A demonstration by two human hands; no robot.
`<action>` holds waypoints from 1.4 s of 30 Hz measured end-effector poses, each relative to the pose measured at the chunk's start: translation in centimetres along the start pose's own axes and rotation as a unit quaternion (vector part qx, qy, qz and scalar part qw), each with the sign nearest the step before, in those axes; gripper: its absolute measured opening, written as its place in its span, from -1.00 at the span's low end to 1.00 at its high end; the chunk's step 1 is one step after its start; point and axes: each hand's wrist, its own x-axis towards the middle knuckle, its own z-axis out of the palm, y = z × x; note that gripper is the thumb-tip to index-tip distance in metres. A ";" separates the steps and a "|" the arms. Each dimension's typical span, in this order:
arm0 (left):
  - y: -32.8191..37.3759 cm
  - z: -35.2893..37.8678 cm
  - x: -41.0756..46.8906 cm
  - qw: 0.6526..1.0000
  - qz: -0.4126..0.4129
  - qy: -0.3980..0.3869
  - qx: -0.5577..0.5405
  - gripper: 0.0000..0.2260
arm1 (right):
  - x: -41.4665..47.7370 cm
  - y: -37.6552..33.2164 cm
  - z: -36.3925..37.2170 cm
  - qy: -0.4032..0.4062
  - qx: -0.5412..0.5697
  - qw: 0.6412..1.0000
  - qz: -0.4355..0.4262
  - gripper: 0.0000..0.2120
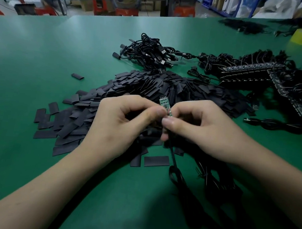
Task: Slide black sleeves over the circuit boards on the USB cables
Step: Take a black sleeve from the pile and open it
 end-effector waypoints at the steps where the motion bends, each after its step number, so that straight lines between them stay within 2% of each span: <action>1: -0.1 -0.4 0.1 0.997 0.030 -0.038 0.061 -0.91 | 0.0 0.1 -0.2 0.002 0.023 1.000 0.006 -0.75; 3: -0.2 -1.4 0.3 0.969 0.071 -0.150 0.183 -0.76 | 0.0 0.4 -0.6 0.031 0.029 0.999 0.019 -0.69; 5: -0.3 -2.1 0.5 0.938 0.079 -0.223 0.254 -0.63 | 0.1 0.8 -0.9 0.072 -0.033 0.996 0.039 -0.64; 7: -0.3 -2.5 0.7 0.928 0.084 -0.241 0.272 -0.60 | 0.2 1.1 -1.1 0.095 -0.104 0.988 0.060 -0.62; 10: -0.2 -2.5 0.7 0.924 0.104 -0.249 0.272 -0.76 | 0.2 1.0 -1.3 0.103 -0.148 0.982 0.057 -0.62; 12: -0.2 -2.4 0.6 0.920 0.125 -0.230 0.290 -0.85 | 0.1 0.9 -1.3 0.091 -0.118 0.988 0.043 -0.65; 14: -0.2 -2.0 0.4 0.936 0.128 -0.182 0.274 -0.85 | 0.2 0.7 -1.0 0.069 -0.028 0.997 0.034 -0.71; 16: -0.2 -1.5 0.2 0.973 0.074 -0.109 0.187 -0.88 | 0.1 0.6 -0.6 0.048 0.064 0.996 0.026 -0.77; 18: -0.1 -1.0 0.2 0.996 -0.019 -0.066 0.051 -0.92 | 0.1 0.6 -0.4 0.030 0.106 0.994 0.020 -0.78; 20: 0.1 -0.3 0.1 0.995 -0.071 -0.057 -0.047 -0.91 | 0.0 0.7 -0.2 0.016 0.125 0.992 0.023 -0.77; 22: 0.1 0.2 0.0 0.991 -0.080 -0.053 -0.087 -0.88 | 0.0 0.7 -0.3 0.008 0.140 0.990 0.029 -0.78; 25: 0.1 0.6 -0.2 0.995 -0.062 -0.041 -0.069 -0.83 | 0.0 0.9 -0.3 0.007 0.147 0.988 0.033 -0.74; 28: 0.3 0.3 -0.3 0.996 0.033 -0.025 0.081 -0.74 | 0.0 1.0 -0.1 0.020 0.155 0.987 0.035 -0.74; 30: 0.3 0.1 -0.2 0.988 0.071 -0.007 0.133 -0.73 | 0.0 0.9 0.1 0.017 0.152 0.988 0.032 -0.76; 34: 0.2 -0.1 -0.2 0.997 0.013 0.032 0.075 -0.79 | 0.0 0.3 0.0 0.031 0.177 0.983 0.018 -0.75; 37: -0.2 -0.4 -0.1 0.998 -0.019 0.041 0.046 -0.84 | -0.1 -0.7 -1.7 0.041 0.334 0.941 0.016 -0.73; 39: -0.4 -0.6 0.0 0.998 -0.030 0.046 0.025 -0.87 | -0.3 -1.5 -4.8 0.020 0.393 0.919 0.002 -0.73; 40: -0.4 -0.7 0.0 0.998 -0.032 0.049 0.019 -0.87 | -0.4 -2.0 -6.6 0.011 0.386 0.922 0.001 -0.75; 42: -0.5 -0.7 0.0 0.998 -0.029 0.052 0.013 -0.87 | -0.7 -3.1 -9.4 0.013 0.287 0.957 0.026 -0.74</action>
